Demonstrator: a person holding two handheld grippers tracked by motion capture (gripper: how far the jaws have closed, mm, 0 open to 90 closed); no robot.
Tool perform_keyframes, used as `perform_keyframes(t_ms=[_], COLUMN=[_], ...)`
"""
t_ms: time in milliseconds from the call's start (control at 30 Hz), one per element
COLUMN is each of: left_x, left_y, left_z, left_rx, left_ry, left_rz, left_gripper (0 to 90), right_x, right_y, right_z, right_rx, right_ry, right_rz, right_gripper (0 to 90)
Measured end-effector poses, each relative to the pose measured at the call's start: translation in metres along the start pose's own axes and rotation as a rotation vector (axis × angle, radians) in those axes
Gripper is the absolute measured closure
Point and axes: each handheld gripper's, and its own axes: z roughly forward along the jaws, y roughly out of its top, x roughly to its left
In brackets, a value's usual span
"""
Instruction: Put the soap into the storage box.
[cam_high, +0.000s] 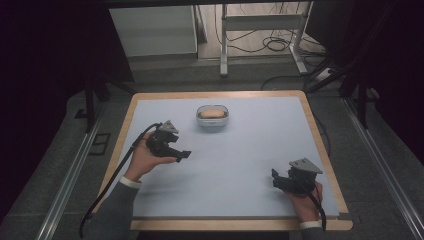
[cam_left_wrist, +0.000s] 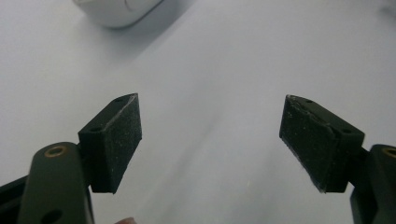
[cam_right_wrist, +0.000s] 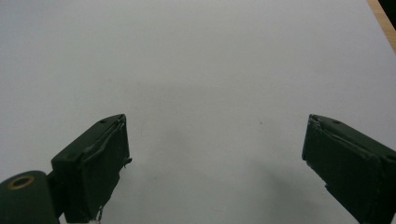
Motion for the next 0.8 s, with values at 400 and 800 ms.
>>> perform_keyframes(t_ms=[400,800], left_x=[-0.002,-0.005], left_y=[-0.048,-0.066], left_z=[-0.008,-0.006], left_rx=[-0.020,-0.045], left_ry=[0.000,0.008], left_rz=[-0.084,-0.120], left_gripper=[19.3,20.0], right_x=[0.000,0.001], right_y=[0.000,0.000], right_z=[0.000,0.000], right_rx=[0.001,0.004], right_ry=[-0.003,-0.006], right_rz=[-0.004,-0.009], right_gripper=[7.4,7.4])
